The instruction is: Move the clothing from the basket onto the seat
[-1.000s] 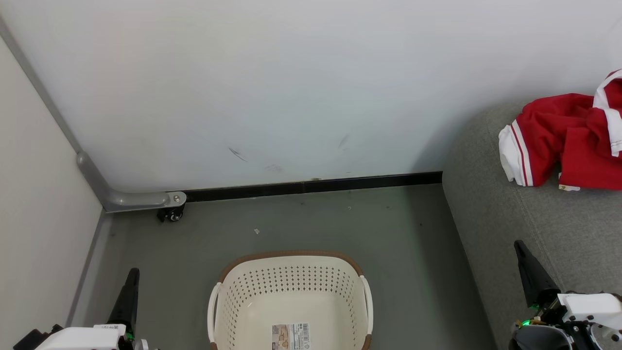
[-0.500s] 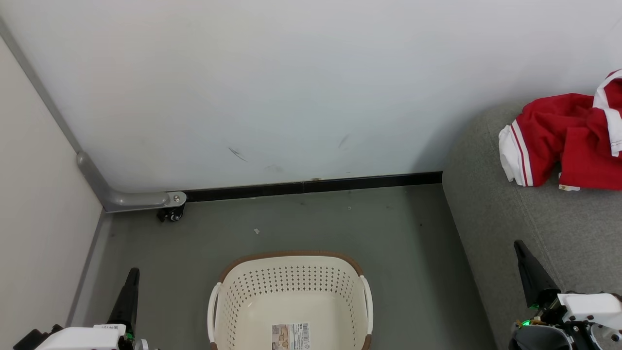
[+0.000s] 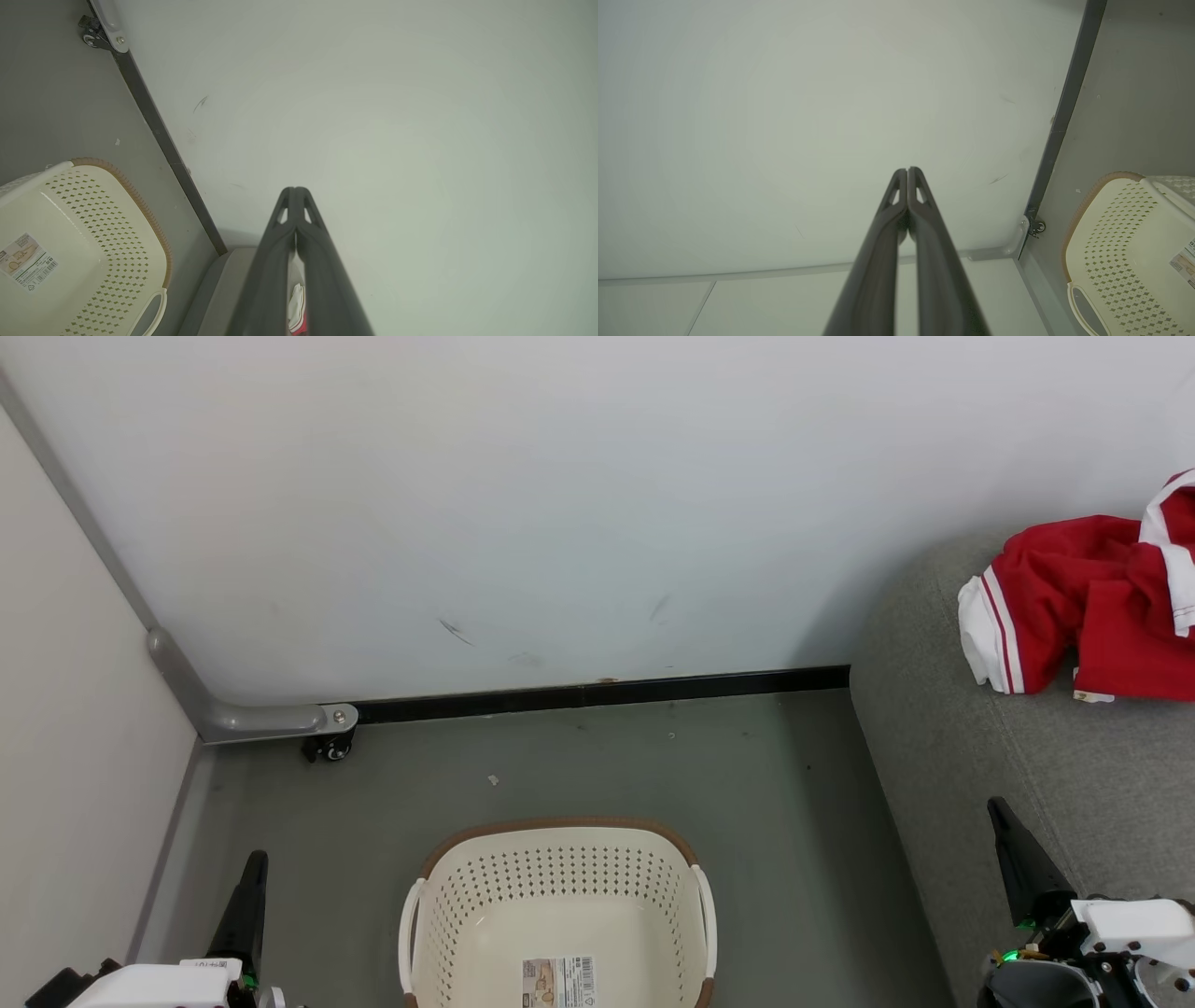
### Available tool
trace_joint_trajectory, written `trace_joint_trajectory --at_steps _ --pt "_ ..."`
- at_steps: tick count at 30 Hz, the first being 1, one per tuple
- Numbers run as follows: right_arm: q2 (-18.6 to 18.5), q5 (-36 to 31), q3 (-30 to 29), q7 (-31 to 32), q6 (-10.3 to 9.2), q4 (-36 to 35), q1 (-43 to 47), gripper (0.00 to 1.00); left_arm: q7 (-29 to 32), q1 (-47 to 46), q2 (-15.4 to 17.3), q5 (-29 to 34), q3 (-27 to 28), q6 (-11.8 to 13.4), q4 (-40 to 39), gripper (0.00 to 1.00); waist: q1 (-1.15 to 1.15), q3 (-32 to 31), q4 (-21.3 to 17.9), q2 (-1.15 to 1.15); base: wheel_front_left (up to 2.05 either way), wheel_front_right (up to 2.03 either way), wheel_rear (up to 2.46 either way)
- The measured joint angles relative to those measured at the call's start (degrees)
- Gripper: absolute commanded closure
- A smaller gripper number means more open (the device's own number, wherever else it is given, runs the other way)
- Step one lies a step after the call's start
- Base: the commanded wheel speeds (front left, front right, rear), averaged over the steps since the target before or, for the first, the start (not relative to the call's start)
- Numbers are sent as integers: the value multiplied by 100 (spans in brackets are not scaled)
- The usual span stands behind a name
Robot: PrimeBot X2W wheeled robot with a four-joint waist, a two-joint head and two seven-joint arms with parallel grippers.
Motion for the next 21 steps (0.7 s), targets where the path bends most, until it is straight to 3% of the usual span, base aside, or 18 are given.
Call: trace_joint_trajectory --at_steps 21 --pt "0 0 1 0 0 0 0 100 0 0 0 0 0 0 0 100 0 0 0 0 0 0 0"
